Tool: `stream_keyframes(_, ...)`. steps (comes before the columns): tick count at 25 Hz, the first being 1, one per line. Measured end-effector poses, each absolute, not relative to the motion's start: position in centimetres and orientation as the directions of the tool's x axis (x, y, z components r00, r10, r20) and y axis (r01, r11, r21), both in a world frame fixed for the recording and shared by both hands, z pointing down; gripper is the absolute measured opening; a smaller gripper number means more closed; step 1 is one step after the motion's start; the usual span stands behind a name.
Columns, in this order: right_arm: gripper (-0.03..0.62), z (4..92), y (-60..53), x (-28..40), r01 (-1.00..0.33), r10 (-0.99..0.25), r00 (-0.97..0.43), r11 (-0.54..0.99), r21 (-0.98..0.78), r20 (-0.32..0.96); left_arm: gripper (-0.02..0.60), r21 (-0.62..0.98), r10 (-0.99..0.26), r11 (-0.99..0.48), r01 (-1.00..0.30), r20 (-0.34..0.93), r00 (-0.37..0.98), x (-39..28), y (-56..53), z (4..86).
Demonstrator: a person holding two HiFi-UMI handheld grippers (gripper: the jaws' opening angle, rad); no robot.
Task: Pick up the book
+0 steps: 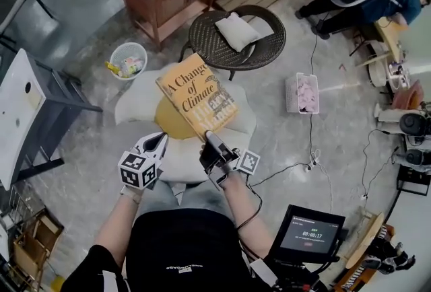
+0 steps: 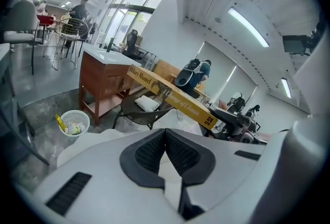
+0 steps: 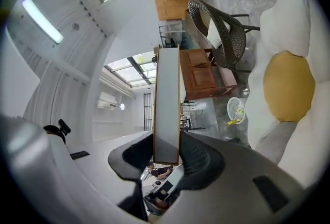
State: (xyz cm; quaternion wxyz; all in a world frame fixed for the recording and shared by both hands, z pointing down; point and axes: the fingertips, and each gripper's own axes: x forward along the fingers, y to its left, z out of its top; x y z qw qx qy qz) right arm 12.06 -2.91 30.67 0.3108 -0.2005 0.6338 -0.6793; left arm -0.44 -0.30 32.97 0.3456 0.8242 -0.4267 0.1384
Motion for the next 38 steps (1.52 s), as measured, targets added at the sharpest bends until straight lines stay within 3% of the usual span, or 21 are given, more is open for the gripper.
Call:
stream_keyframes(18,0.164,22.0,-3.9,16.1,0.120,-0.705,-0.700,0.044,-0.992,-0.116,0.014,0.434,-0.624,-0.424,-0.795,0.496,0.604,1.1,-2.2,24.2)
stream_keyframes(38,0.164,14.2,-3.7,16.2,0.118,-0.640,-0.747,0.135,-0.984,-0.177,0.014,0.402,-0.676,-0.457,-0.794,0.423,0.603,3.7,-2.5,16.5)
